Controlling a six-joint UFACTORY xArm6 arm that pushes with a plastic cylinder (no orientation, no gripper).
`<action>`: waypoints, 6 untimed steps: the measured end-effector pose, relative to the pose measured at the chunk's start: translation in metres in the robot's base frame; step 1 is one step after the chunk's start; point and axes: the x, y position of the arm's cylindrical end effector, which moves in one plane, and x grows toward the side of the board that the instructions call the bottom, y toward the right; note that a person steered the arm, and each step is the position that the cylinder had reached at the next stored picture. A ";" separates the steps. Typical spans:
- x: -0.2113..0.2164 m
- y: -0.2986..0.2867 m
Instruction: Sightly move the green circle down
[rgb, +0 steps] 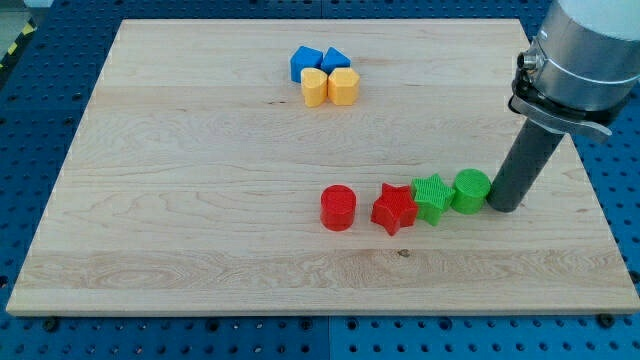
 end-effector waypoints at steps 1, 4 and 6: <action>-0.002 0.001; -0.042 -0.039; -0.036 -0.041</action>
